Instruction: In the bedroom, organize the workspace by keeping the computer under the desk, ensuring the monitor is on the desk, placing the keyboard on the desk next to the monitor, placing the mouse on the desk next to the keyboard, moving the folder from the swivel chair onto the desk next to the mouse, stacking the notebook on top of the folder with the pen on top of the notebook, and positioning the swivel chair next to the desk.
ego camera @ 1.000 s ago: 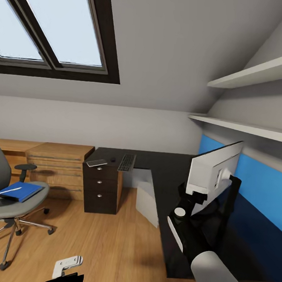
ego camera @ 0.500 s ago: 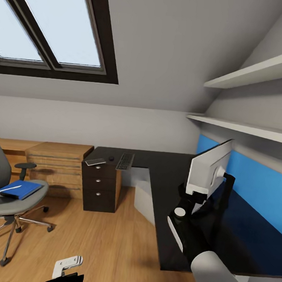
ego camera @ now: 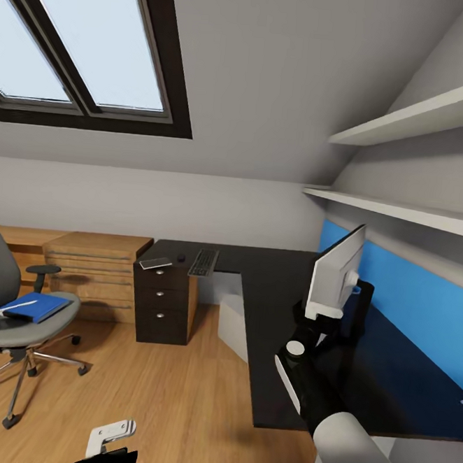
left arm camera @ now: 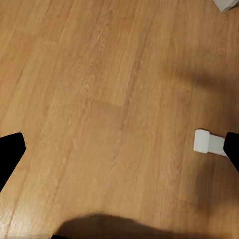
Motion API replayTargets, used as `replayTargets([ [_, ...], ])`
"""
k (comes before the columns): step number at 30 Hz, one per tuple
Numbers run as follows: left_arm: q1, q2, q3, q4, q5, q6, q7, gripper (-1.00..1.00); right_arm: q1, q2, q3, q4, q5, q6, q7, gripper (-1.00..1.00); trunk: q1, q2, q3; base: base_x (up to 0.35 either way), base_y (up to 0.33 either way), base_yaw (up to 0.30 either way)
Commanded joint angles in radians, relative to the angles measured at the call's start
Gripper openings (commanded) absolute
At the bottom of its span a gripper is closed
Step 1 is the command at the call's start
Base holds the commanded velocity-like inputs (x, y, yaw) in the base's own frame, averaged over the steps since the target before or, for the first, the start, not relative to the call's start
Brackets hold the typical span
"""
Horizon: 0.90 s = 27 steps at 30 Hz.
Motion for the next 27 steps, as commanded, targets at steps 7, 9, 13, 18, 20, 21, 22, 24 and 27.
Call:
replayTargets([
  [7, 0.0, 0.0, 0.001, -0.002, 0.011, 0.003, 0.007, 1.0, -0.001, 0.0, 0.001, 0.002, 0.001, -0.003, -0.004, 1.0, 0.0, -0.001, -0.001, -0.228, -0.11, 0.0],
  [9, 0.0, 0.0, 0.001, -0.002, 0.011, 0.003, 0.007, 1.0, -0.001, 0.0, 0.001, 0.002, 0.001, -0.003, -0.004, 1.0, 0.0, -0.001, -0.001, -0.225, -0.135, 0.0],
  [13, 0.0, 0.0, 0.001, -0.002, 0.011, 0.003, 0.007, 1.0, -0.001, 0.0, 0.002, 0.002, 0.001, -0.003, -0.004, 1.0, 0.0, -0.001, -0.001, -0.237, -0.163, 0.0],
  [18, 0.0, 0.0, 0.001, -0.002, 0.011, 0.003, 0.007, 1.0, -0.001, 0.0, 0.004, 0.002, 0.003, -0.003, -0.004, 1.0, 0.0, -0.001, -0.001, -0.253, -0.189, 0.0],
  [20, 0.0, 0.0, 0.001, -0.002, 0.011, 0.003, 0.007, 1.0, -0.001, 0.0, 0.004, 0.002, 0.002, -0.003, -0.004, 1.0, 0.0, -0.001, -0.001, -0.244, -0.195, 0.0],
  [21, 0.0, 0.0, 0.001, -0.002, 0.011, 0.003, 0.007, 1.0, -0.001, 0.0, 0.004, 0.002, 0.003, -0.003, -0.003, 1.0, 0.0, -0.001, -0.001, -0.236, -0.196, 0.0],
  [22, 0.0, 0.0, 0.001, -0.003, 0.011, 0.003, 0.007, 1.0, -0.001, 0.0, 0.004, 0.002, 0.003, -0.003, -0.003, 1.0, 0.0, -0.001, -0.001, -0.232, -0.197, 0.0],
  [24, 0.0, 0.0, 0.002, -0.003, 0.011, 0.003, 0.007, 1.0, -0.001, 0.0, 0.005, 0.002, 0.003, -0.003, -0.003, 1.0, 0.0, -0.001, -0.001, -0.23, -0.197, 0.0],
  [27, 0.0, 0.0, 0.002, -0.003, 0.011, 0.003, 0.007, 1.0, -0.001, 0.0, 0.005, 0.002, 0.003, -0.003, -0.002, 1.0, 0.0, -0.001, -0.001, -0.227, -0.198, 0.0],
])
